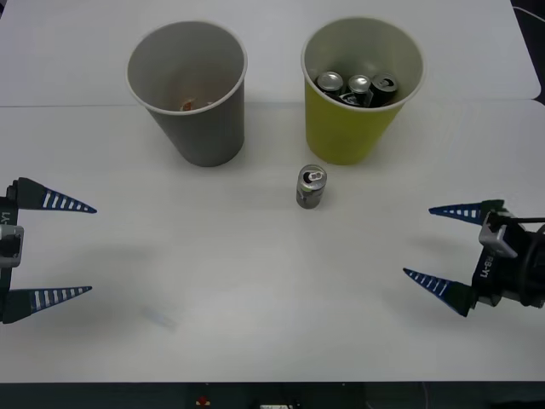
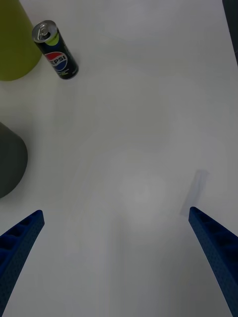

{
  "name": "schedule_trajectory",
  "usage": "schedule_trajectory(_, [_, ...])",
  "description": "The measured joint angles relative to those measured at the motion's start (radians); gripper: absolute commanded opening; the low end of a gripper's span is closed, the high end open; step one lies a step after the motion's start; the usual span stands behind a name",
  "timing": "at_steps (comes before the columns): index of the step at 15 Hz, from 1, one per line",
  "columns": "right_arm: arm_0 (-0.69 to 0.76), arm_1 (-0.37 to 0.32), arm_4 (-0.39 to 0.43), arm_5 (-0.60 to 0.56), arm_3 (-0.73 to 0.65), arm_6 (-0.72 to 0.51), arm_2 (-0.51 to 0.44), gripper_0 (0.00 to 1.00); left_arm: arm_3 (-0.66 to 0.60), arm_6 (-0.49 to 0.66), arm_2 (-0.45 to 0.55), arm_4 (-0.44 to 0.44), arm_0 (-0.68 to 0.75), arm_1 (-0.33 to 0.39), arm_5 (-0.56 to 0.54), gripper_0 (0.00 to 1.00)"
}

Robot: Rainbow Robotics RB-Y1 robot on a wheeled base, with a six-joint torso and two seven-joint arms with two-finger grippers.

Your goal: Put the can into the green bin and the plastic bottle into the gray bin

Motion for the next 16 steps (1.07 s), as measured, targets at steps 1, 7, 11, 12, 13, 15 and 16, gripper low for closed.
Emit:
schedule_trajectory(1, [-0.013, 0.000, -0.011, 0.050, 0.000, 0.004, 0.041, 1.00, 0.000, 0.000, 0.000, 0.000, 0.000, 0.000, 0.000, 1.00])
schedule_trajectory(7, [-0.114, 0.047, -0.023, 0.322, 0.000, 0.013, 0.266, 1.00, 0.000, 0.000, 0.000, 0.000, 0.000, 0.000, 0.000, 1.00])
schedule_trajectory(11, [-0.197, 0.097, -0.028, 0.535, 0.000, -0.003, 0.425, 1.00, 0.000, 0.000, 0.000, 0.000, 0.000, 0.000, 0.000, 1.00])
schedule_trajectory(12, [-0.216, 0.107, -0.031, 0.581, 0.000, -0.008, 0.458, 1.00, 0.000, 0.000, 0.000, 0.000, 0.000, 0.000, 0.000, 1.00])
schedule_trajectory(13, [-0.235, 0.120, -0.033, 0.633, 0.000, -0.015, 0.494, 1.00, 0.000, 0.000, 0.000, 0.000, 0.000, 0.000, 0.000, 1.00])
schedule_trajectory(15, [-0.270, 0.145, -0.033, 0.731, 0.000, -0.034, 0.564, 1.00, 0.000, 0.000, 0.000, 0.000, 0.000, 0.000, 0.000, 1.00])
schedule_trajectory(16, [-0.290, 0.157, -0.033, 0.782, 0.000, -0.045, 0.602, 1.00, 0.000, 0.000, 0.000, 0.000, 0.000, 0.000, 0.000, 1.00])
